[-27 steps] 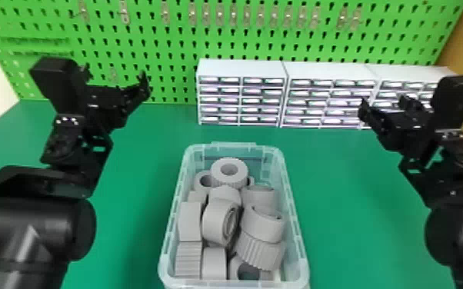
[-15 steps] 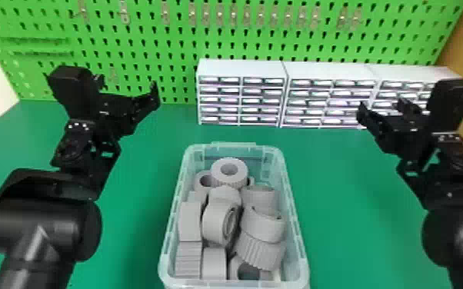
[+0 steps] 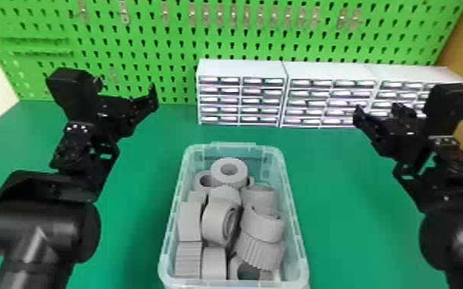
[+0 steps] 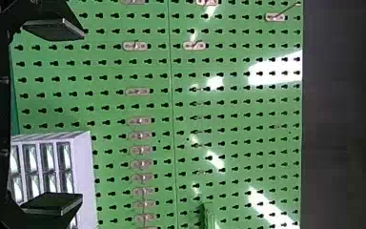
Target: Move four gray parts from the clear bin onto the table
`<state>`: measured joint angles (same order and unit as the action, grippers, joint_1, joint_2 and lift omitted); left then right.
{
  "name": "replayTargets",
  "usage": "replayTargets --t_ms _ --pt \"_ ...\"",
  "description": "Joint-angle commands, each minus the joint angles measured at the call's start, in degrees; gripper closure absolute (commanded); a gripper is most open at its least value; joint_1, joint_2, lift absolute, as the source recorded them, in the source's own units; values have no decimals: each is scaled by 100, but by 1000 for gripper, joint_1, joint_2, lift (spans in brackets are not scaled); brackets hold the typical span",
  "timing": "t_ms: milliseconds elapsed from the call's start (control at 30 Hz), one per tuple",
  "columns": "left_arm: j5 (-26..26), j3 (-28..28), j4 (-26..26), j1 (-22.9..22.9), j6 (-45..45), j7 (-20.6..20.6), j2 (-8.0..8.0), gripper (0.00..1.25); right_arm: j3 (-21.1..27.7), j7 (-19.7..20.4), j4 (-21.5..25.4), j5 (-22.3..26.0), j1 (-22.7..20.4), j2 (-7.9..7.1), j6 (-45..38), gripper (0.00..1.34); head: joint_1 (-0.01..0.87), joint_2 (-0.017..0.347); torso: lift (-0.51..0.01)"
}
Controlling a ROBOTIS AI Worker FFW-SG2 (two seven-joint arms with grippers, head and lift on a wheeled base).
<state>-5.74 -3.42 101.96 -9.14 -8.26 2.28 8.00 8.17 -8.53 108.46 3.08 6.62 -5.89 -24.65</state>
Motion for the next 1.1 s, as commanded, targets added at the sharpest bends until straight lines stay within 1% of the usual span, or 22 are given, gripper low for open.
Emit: replayTargets --t_ms 0,433,867,1067 --pt "-6 26 0 0 0 0 0 93 -17 0 0 26 6 0 4 441 686 26 -50" --pt "-6 26 0 0 0 0 9 93 27 0 9 88 -3 0 4 441 686 26 -50" --pt "-24 34 0 0 0 0 0 93 27 0 88 44 14 0 -75 441 686 26 -50" --pt "-24 34 0 0 0 0 0 93 9 0 114 35 23 -26 -119 441 686 26 -50"
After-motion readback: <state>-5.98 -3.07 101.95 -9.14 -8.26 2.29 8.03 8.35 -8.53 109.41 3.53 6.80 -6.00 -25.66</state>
